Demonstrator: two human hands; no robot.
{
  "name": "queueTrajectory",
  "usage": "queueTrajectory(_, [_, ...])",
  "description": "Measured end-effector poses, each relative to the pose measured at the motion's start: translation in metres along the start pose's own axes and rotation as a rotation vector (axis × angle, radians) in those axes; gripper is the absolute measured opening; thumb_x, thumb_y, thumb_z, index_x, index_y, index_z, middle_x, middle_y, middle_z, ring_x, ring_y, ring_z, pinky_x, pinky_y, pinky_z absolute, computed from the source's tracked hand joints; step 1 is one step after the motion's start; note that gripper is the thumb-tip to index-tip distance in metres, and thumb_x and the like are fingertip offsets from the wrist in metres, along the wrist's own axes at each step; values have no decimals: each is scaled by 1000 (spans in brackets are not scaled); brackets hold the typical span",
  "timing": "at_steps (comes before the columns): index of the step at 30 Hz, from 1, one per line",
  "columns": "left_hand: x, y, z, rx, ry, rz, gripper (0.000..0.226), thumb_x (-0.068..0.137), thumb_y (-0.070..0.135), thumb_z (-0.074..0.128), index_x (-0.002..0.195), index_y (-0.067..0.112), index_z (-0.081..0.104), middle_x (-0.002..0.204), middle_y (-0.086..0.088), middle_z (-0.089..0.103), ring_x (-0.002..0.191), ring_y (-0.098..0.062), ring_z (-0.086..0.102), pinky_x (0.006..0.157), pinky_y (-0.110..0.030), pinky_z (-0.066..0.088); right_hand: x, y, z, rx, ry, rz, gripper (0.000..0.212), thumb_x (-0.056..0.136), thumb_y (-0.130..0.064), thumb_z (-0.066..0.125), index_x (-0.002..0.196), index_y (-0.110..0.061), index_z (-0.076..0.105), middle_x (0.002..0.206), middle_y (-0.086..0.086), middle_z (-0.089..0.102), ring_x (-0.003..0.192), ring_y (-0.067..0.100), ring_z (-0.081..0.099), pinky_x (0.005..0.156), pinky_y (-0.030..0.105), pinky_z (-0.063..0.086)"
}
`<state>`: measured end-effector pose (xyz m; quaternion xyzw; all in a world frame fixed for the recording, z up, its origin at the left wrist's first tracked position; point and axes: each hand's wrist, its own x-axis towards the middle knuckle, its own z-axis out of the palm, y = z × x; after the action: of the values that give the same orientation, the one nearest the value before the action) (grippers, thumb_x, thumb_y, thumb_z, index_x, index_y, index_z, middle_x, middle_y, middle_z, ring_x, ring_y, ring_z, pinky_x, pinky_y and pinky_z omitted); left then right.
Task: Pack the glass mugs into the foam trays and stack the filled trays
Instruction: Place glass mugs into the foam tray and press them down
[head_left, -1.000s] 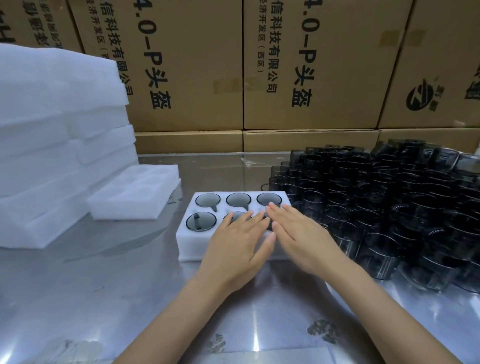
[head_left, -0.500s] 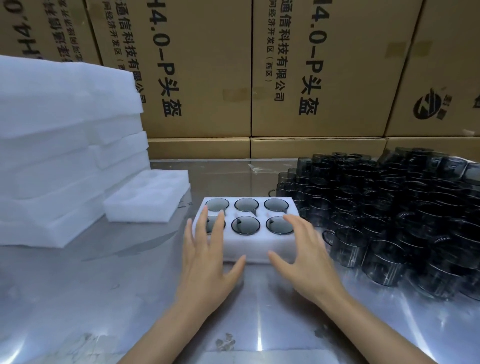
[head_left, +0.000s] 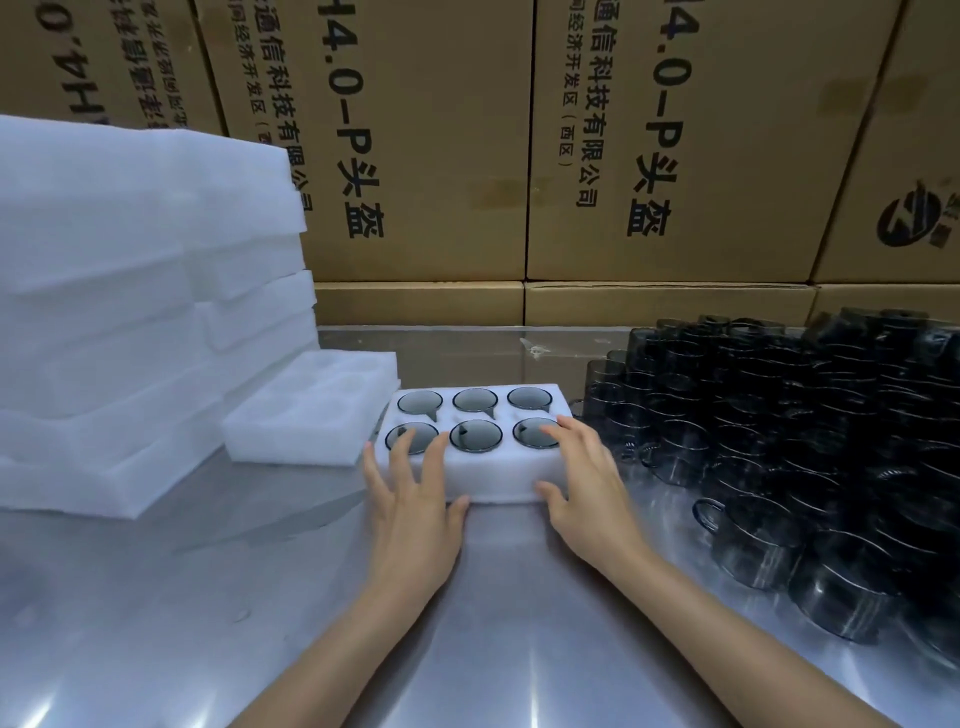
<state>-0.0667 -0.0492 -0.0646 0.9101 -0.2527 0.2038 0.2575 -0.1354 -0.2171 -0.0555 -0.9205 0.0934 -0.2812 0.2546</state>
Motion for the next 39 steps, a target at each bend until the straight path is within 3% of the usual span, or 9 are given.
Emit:
queueTrajectory(7, [45, -2, 27, 32, -14, -81, 64, 94, 32, 51, 147, 28, 15, 152, -5, 7, 138, -38, -13, 113, -41, 8, 41, 2, 24, -175, 30, 107, 56, 92, -10, 50, 142, -23, 28, 154, -6, 13, 141, 16, 12, 98, 35, 39])
queueTrajectory(10, [70, -4, 39, 29, -34, -93, 62, 95, 33, 51, 147, 30, 17, 153, -4, 7, 140, -36, -13, 110, -45, 23, 58, 0, 38, -305, 42, 64, 61, 90, -8, 49, 146, -19, 25, 155, 3, 12, 142, 24, 9, 106, 35, 31])
queueTrajectory(12, [87, -8, 48, 30, -44, -97, 61, 95, 34, 50, 146, 32, 18, 154, -3, 6, 140, -34, -13, 109, -47, 27, 70, -3, 46, -354, 76, -2, 61, 85, -7, 56, 142, -17, 37, 149, 7, 28, 136, 29, 25, 108, 38, 29])
queueTrajectory(16, [124, -15, 68, 55, -48, -86, 59, 95, 35, 49, 146, 33, 19, 153, -5, 8, 141, -34, -10, 111, -44, 22, 99, -2, 60, -400, 122, -35, 28, 83, -18, 60, 110, -17, 55, 106, 1, 53, 97, 26, 52, 74, 36, 42])
queueTrajectory(20, [159, -24, 87, 42, -52, -90, 59, 96, 33, 48, 147, 32, 19, 152, -7, 12, 142, -35, -11, 110, -43, 26, 136, 10, 79, -373, 39, 92, 22, 94, -26, 42, 114, -18, 42, 110, 1, 45, 104, 23, 46, 71, 35, 36])
queueTrajectory(26, [221, -45, 118, 50, -26, -102, 69, 95, 33, 50, 148, 16, 10, 155, -8, 6, 143, -34, -12, 116, -37, 6, 187, 24, 105, -324, -48, 76, 34, 96, -34, 40, 127, -19, 40, 121, 2, 43, 115, 23, 43, 77, 35, 41])
queueTrajectory(32, [269, -56, 146, 93, 53, -157, 88, 90, 38, 59, 150, 15, -1, 159, -2, -10, 145, -29, -5, 107, -33, 32, 235, 44, 129, -289, -102, 81, 46, 97, -38, 39, 138, -20, 35, 135, 2, 41, 123, 23, 41, 83, 36, 41])
queueTrajectory(36, [289, -58, 151, 247, 113, -128, 78, 87, 35, 62, 145, 16, 14, 152, -11, 13, 139, -33, 16, 106, -35, 28, 256, 53, 138, -341, -134, 59, 50, 97, -39, 37, 144, -24, 31, 136, 1, 43, 124, 23, 39, 86, 36, 40])
queueTrajectory(39, [295, -60, 152, 279, 124, -142, 41, 90, 22, 58, 124, 15, 37, 129, -8, 41, 111, -26, 45, 75, -32, 39, 269, 57, 140, -318, -128, 59, 45, 98, -37, 36, 141, -23, 36, 134, 1, 45, 124, 22, 38, 88, 37, 40])
